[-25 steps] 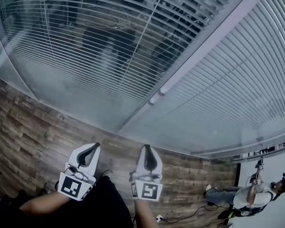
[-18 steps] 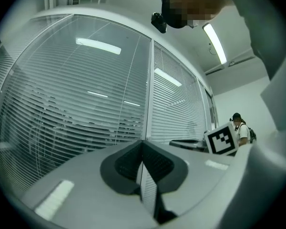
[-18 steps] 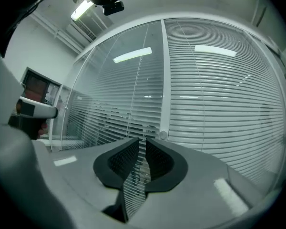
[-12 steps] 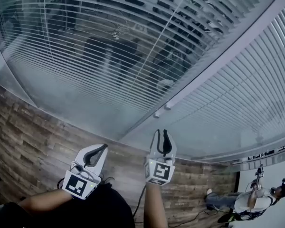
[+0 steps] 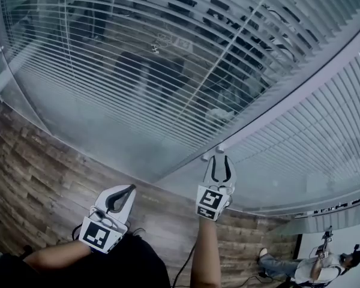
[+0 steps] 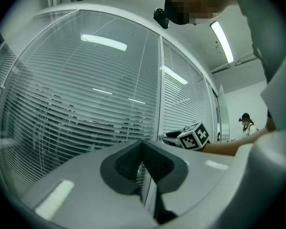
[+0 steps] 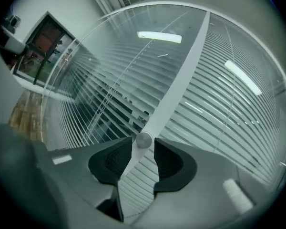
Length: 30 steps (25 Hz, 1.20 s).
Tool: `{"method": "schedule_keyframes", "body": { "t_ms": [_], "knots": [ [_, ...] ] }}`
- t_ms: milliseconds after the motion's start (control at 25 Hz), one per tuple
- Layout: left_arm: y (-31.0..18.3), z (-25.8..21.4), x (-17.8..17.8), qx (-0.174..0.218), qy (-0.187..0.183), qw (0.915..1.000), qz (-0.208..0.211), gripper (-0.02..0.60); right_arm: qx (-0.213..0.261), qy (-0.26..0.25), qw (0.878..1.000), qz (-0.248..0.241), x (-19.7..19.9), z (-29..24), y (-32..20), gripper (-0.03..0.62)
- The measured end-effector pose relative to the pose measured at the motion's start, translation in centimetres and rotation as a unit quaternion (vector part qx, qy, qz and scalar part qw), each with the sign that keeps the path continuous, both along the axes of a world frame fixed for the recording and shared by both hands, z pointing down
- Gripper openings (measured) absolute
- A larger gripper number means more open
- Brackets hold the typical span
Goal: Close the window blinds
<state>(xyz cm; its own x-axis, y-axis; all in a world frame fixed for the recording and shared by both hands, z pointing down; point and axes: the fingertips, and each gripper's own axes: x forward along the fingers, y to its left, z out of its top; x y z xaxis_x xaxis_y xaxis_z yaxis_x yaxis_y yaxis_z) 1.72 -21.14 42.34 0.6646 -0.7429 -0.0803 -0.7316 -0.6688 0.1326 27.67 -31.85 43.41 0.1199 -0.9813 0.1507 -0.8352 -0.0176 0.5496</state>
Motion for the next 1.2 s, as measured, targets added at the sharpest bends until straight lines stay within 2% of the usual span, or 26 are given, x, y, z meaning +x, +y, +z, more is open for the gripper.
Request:
{"method": "schedule_keyframes", "body": {
  "t_ms": [200, 320, 360, 400, 440, 480, 520, 560, 600, 640, 720, 760, 800, 840, 880, 920, 1000, 1040, 1080, 1120, 1200],
  "knots": [
    [-0.4, 0.0, -0.1, 0.002, -0.001, 1.0000, -0.002, 0.002, -0.001, 0.035, 0.999, -0.001, -0.1, -0.3, -2.1, 0.138],
    [-0.6, -0.3, -0.1, -0.005, 0.000, 0.9999, -0.009, 0.002, -0.005, 0.073, 0.997, 0.005, 0.0, -0.5, -2.7, 0.115],
    [-0.6, -0.4, -0.1, -0.008, 0.000, 0.9999, -0.012, 0.002, 0.000, 0.070, 0.998, 0.008, 0.0, -0.8, -2.8, 0.129],
    [-0.6, -0.5, -0.1, -0.011, 0.000, 0.9998, -0.015, 0.002, 0.007, 0.050, 0.999, 0.009, 0.1, -1.1, -2.7, 0.128],
    [-0.6, -0.5, -0.1, -0.012, -0.001, 0.9998, -0.016, 0.002, 0.018, 0.009, 1.000, 0.010, 0.2, -1.2, -2.6, 0.127],
    [-0.5, -0.4, -0.1, -0.011, -0.002, 0.9998, -0.017, 0.002, 0.031, -0.051, 0.998, 0.010, 0.5, -1.3, -2.5, 0.126],
    [-0.5, -0.4, 0.0, -0.010, -0.004, 0.9998, -0.017, 0.002, 0.047, -0.127, 0.991, 0.011, 0.9, -1.2, -2.5, 0.126],
    [-0.5, -0.3, 0.1, -0.008, -0.005, 0.9998, -0.016, 0.002, 0.063, -0.213, 0.975, 0.011, 1.3, -1.1, -2.4, 0.126],
    [-0.5, -0.2, 0.3, -0.006, -0.006, 0.9998, -0.016, 0.002, 0.077, -0.301, 0.950, 0.010, 1.7, -1.0, -2.4, 0.126],
    [-0.5, -0.1, 0.4, -0.004, -0.008, 0.9999, -0.015, 0.002, 0.090, -0.382, 0.920, 0.009, 2.0, -0.8, -2.4, 0.126],
    [-0.4, -0.2, 0.6, -0.001, -0.010, 0.9999, -0.012, 0.002, 0.108, -0.500, 0.859, 0.004, 2.3, -0.7, -2.4, 0.127],
    [-0.4, -0.2, 0.6, 0.000, -0.010, 0.9999, -0.011, 0.002, 0.114, -0.537, 0.836, 0.000, 2.4, -0.8, -2.4, 0.127],
    [-0.3, -0.3, 0.7, 0.000, -0.011, 0.9999, -0.010, 0.002, 0.116, -0.558, 0.821, -0.007, 2.4, -0.8, -2.4, 0.129],
    [-0.2, -0.3, 0.7, -0.001, -0.011, 0.9999, -0.009, 0.002, 0.116, -0.559, 0.821, -0.014, 2.4, -0.9, -2.5, 0.132],
    [-0.2, -0.3, 0.8, -0.002, -0.011, 0.9999, -0.009, 0.002, 0.112, -0.539, 0.834, -0.021, 2.3, -1.0, -2.4, 0.134],
    [-0.2, -0.3, 0.8, -0.002, -0.011, 0.9999, -0.010, 0.002, 0.106, -0.500, 0.859, -0.028, 2.1, -1.2, -2.3, 0.133],
    [-0.1, -0.3, 0.8, -0.004, -0.009, 0.9999, -0.011, 0.002, 0.092, -0.380, 0.920, -0.037, 1.5, -1.5, -1.7, 0.156],
    [-0.1, -0.2, 0.7, -0.005, -0.010, 0.9999, -0.012, 0.002, 0.080, -0.310, 0.947, -0.037, 1.1, -1.5, -1.5, 0.170],
    [-0.1, -0.1, 0.7, -0.007, -0.013, 0.9998, -0.012, 0.002, 0.063, -0.245, 0.967, -0.036, 0.7, -1.3, -1.5, 0.172],
    [-0.1, 0.2, 0.6, -0.008, -0.016, 0.9998, -0.012, 0.002, 0.045, -0.190, 0.980, -0.033, 0.4, -1.0, -1.6, 0.172],
    [0.1, 0.5, 0.7, -0.013, -0.020, 0.9996, -0.013, 0.002, 0.014, -0.098, 0.995, -0.024, -0.1, -0.5, -2.1, 0.172]
  ]
}}
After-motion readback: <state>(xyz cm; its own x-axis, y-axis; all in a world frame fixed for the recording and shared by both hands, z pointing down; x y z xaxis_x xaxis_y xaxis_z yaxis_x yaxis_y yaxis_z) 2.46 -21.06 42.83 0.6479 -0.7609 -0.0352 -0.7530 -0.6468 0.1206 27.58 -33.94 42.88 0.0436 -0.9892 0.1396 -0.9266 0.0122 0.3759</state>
